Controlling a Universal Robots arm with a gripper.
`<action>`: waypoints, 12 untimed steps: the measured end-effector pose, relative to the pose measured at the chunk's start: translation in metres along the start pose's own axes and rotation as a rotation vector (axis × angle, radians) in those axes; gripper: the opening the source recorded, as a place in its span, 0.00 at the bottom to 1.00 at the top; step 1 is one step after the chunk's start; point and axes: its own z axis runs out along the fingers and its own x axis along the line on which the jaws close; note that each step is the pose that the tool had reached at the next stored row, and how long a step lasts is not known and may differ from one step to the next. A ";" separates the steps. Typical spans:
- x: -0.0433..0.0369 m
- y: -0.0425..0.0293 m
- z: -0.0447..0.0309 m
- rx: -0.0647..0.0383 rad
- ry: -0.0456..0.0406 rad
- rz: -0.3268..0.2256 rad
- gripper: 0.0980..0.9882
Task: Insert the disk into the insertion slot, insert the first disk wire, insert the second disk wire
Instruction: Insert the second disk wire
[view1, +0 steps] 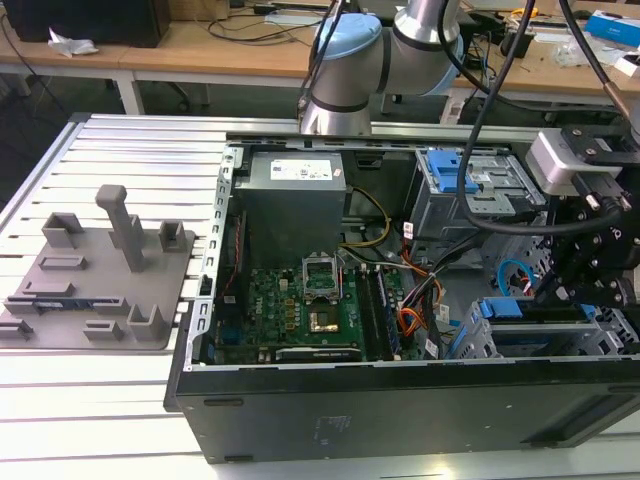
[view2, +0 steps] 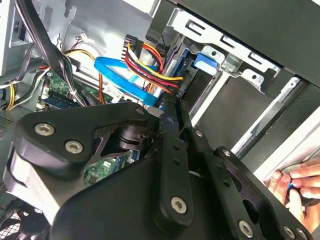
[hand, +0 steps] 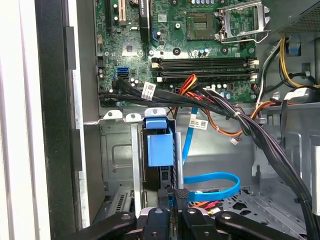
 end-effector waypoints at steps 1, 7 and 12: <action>0.0001 0.0000 0.0007 0.000 0.0002 0.000 0.07; 0.0002 0.0000 0.0041 -0.001 -0.0009 -0.001 0.08; -0.0020 0.0001 -0.0210 -0.001 0.0009 -0.001 0.35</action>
